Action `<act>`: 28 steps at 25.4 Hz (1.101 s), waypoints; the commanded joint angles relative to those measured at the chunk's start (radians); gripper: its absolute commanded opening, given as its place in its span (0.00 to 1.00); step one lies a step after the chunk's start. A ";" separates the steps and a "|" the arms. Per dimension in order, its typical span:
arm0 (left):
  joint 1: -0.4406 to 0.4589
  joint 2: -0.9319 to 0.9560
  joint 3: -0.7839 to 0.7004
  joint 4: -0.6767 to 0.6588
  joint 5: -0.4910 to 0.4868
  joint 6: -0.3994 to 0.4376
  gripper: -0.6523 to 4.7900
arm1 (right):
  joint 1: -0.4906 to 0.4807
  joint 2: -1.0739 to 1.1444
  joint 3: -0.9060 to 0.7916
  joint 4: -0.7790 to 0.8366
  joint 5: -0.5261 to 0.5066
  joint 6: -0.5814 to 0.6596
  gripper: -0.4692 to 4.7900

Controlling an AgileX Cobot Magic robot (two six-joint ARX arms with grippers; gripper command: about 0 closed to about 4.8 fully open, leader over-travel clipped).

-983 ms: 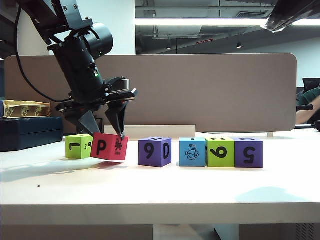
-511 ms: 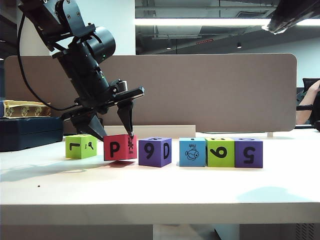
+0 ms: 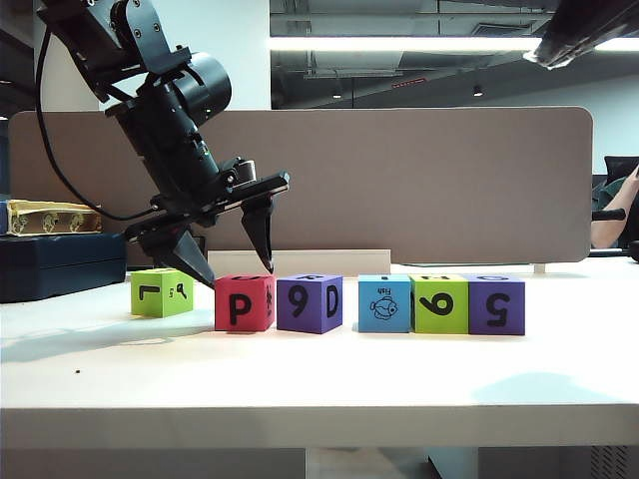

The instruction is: Select the appropriate blocks from the scattered letter blocks on the table and arrange them in a row to spell out "TURING".

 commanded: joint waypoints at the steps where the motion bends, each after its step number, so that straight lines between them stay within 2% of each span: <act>1: 0.011 -0.005 0.067 -0.030 0.019 0.054 0.76 | 0.000 -0.002 0.006 0.017 0.002 0.001 0.09; 3: 0.016 -0.005 0.107 -0.060 0.018 0.089 0.76 | 0.000 -0.002 0.006 0.017 0.001 0.001 0.09; 9: 0.056 -0.005 0.229 -0.142 -0.087 0.219 0.76 | 0.000 -0.002 0.006 0.017 0.001 0.001 0.09; 15: 0.132 -0.002 0.232 -0.206 -0.126 0.335 0.76 | 0.000 -0.002 0.006 0.023 0.000 0.001 0.09; 17: 0.149 -0.002 0.232 -0.206 -0.125 0.357 0.77 | 0.000 -0.002 0.006 0.042 -0.003 0.001 0.09; 20: 0.172 0.001 0.232 -0.205 -0.128 0.374 0.88 | 0.001 0.001 0.006 0.086 -0.003 0.001 0.09; 22: 0.176 0.006 0.232 -0.205 -0.129 0.382 0.92 | 0.001 0.006 0.006 0.111 -0.007 0.001 0.09; 28: 0.185 0.058 0.233 -0.190 -0.117 0.384 0.93 | 0.002 0.043 0.006 0.153 -0.011 0.001 0.09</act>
